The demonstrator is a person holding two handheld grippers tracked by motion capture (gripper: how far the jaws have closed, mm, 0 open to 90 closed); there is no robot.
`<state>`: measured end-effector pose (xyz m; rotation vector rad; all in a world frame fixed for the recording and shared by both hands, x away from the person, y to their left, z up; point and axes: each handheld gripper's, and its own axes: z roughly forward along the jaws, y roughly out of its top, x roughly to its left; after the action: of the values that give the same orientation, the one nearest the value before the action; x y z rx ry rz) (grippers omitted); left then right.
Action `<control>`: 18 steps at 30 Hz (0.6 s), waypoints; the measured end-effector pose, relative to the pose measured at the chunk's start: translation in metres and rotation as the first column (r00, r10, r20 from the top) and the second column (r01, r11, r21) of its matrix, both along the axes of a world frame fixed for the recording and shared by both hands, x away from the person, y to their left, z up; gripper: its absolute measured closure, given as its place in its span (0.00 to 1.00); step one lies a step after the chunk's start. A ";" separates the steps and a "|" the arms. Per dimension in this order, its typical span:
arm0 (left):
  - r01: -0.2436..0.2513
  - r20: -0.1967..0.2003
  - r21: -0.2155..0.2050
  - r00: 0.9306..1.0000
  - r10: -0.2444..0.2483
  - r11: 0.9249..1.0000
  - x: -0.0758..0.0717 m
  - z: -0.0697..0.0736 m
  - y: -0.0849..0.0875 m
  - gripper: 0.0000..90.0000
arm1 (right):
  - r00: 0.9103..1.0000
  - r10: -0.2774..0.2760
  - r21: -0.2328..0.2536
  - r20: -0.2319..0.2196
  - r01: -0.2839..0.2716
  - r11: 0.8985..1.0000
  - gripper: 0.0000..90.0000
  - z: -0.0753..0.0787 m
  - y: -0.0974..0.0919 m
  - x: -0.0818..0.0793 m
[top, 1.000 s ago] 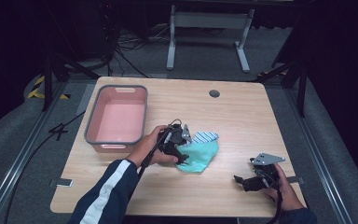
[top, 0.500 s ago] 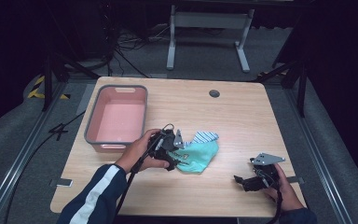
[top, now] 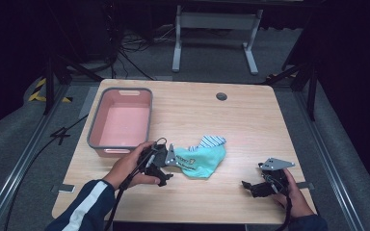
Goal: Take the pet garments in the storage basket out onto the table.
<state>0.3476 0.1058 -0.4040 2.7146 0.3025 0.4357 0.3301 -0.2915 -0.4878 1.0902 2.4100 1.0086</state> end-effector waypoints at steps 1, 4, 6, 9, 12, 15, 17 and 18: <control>0.000 0.000 0.000 1.000 0.000 1.000 0.000 0.000 0.000 0.24 | 1.000 0.000 0.000 0.000 0.000 1.000 0.01 0.000 0.000 0.000; -0.014 -0.001 0.004 1.000 0.014 1.000 -0.006 -0.003 0.012 0.24 | 1.000 0.002 -0.003 0.002 -0.002 1.000 0.01 0.000 0.000 0.000; -0.017 -0.012 0.022 1.000 0.018 1.000 -0.007 -0.004 0.018 0.24 | 1.000 0.001 -0.002 0.001 -0.001 1.000 0.01 0.000 0.000 0.000; -0.033 -0.007 0.021 0.999 0.033 0.999 -0.011 -0.007 0.027 0.24 | 1.000 0.000 -0.001 0.000 0.000 1.000 0.01 0.000 0.000 0.000; -0.040 -0.006 0.022 0.999 0.040 0.999 -0.013 -0.009 0.033 0.24 | 1.000 0.001 -0.001 0.001 -0.001 1.000 0.01 0.000 0.000 0.000; -0.065 -0.009 0.023 0.998 0.066 0.998 -0.017 -0.012 0.044 0.24 | 1.000 0.001 -0.003 0.001 -0.001 1.000 0.01 0.000 0.000 0.000; -0.081 -0.006 0.023 0.997 0.081 0.996 -0.019 -0.015 0.055 0.24 | 1.000 0.001 -0.003 0.002 -0.001 1.000 0.01 0.000 0.000 0.000; -0.083 0.003 0.013 0.997 0.083 0.996 -0.020 -0.016 0.058 0.25 | 1.000 0.002 -0.003 0.001 -0.002 1.000 0.01 0.000 0.000 0.000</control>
<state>0.3281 0.1642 -0.4197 2.7216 0.4147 0.4662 0.3302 -0.2916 -0.4879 1.0863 2.4108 1.0057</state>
